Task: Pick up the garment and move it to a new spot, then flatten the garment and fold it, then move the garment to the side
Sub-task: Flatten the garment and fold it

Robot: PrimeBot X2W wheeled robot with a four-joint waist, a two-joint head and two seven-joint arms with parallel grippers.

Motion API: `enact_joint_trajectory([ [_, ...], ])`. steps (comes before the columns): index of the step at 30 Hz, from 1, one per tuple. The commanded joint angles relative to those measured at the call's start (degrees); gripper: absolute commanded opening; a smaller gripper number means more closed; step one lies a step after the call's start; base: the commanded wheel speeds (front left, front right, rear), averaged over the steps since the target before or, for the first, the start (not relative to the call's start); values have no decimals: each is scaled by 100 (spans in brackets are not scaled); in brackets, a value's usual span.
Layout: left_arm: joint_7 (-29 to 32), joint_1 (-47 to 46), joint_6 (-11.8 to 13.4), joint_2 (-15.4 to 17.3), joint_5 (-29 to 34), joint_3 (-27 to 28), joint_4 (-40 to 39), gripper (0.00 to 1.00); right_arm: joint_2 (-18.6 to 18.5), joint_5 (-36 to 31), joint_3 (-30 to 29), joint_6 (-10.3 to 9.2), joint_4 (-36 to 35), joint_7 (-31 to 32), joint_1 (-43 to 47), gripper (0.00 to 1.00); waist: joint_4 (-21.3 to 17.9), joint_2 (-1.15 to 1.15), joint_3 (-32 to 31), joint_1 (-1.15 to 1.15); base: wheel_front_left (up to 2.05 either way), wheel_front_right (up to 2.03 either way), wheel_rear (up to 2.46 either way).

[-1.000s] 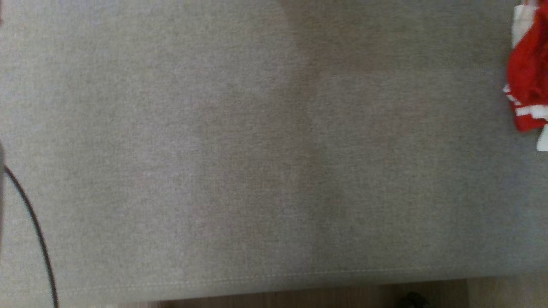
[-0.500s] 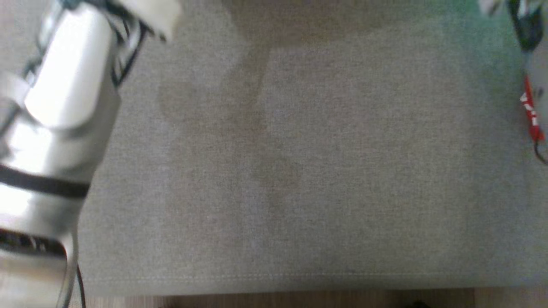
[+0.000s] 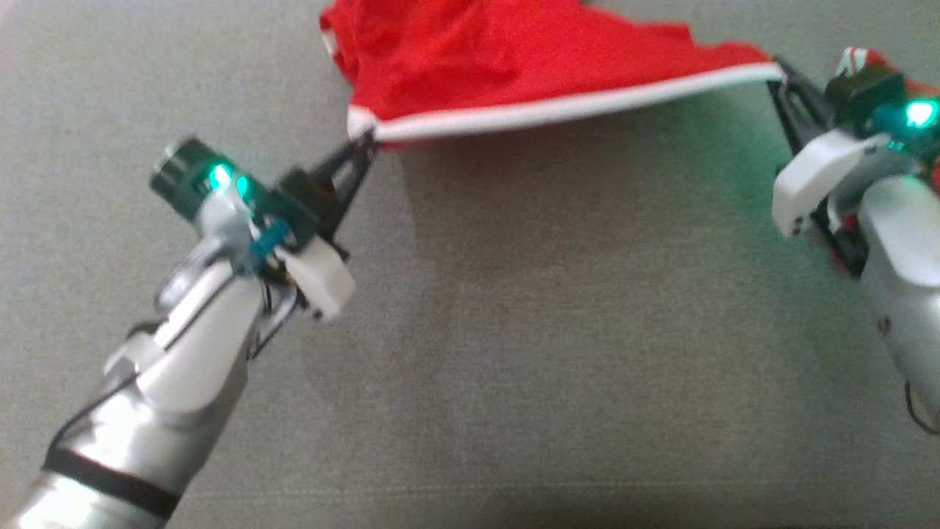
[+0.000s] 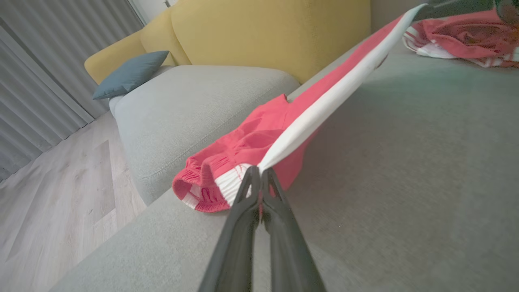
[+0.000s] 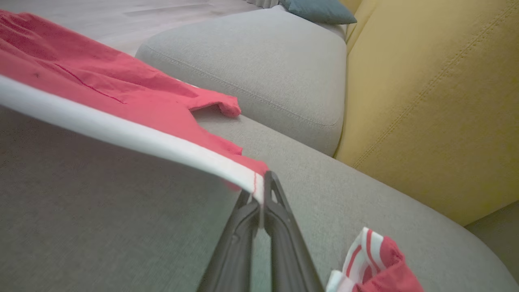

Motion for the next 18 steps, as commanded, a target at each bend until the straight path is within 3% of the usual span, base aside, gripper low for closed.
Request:
enact_joint_trajectory([
  [1,-28,-4,-16,308,19,154,-161,0,-157,240,268,-6,-135,41,202,0,-32,-1,-290,0,0,0,0],
  [15,-28,1246,-84,663,-51,-268,-407,0,-1118,1525,2212,-6,-1071,522,1079,0,-125,-1,-1201,0,0,0,0],
  [18,-28,1578,-85,732,-96,-338,-557,0,-1343,1891,2396,-6,-1364,607,1230,0,-171,-1,-1362,0,0,0,0],
])
